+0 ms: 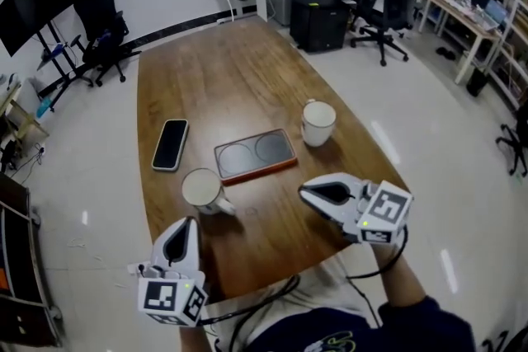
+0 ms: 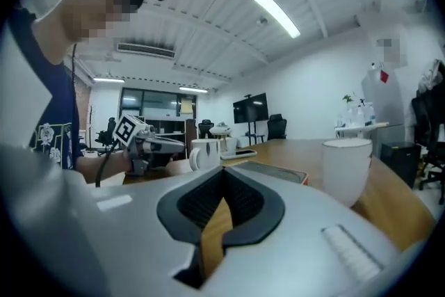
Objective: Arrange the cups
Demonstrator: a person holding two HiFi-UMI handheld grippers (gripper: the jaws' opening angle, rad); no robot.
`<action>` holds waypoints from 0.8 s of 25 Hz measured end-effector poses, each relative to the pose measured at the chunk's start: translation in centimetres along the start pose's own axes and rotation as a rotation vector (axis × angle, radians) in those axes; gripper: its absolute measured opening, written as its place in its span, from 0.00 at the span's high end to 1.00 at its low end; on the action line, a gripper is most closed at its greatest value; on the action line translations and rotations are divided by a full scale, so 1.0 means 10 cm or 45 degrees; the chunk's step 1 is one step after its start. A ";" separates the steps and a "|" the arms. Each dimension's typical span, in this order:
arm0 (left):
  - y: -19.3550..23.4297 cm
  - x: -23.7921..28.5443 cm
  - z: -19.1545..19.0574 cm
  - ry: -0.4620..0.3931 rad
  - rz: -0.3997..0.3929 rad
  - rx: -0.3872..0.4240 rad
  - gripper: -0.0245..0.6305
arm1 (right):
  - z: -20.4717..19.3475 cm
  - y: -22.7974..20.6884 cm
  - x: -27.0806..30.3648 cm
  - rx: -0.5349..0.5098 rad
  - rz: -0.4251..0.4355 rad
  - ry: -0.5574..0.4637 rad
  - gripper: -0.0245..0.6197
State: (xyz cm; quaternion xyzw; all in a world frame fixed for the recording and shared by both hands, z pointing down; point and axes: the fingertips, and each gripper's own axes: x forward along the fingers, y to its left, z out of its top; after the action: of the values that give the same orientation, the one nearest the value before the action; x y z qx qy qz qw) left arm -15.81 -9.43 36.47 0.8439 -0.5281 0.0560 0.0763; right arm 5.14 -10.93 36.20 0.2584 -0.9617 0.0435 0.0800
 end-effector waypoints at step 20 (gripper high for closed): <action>0.02 0.00 0.00 -0.003 0.025 0.003 0.96 | 0.01 0.27 0.44 -0.021 0.255 0.038 0.53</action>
State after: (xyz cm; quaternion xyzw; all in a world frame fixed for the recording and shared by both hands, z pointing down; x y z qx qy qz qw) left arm -15.97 -9.55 36.51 0.8389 -0.5362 0.0565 0.0742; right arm 0.03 -10.80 36.78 0.1598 -0.9818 0.0473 0.0916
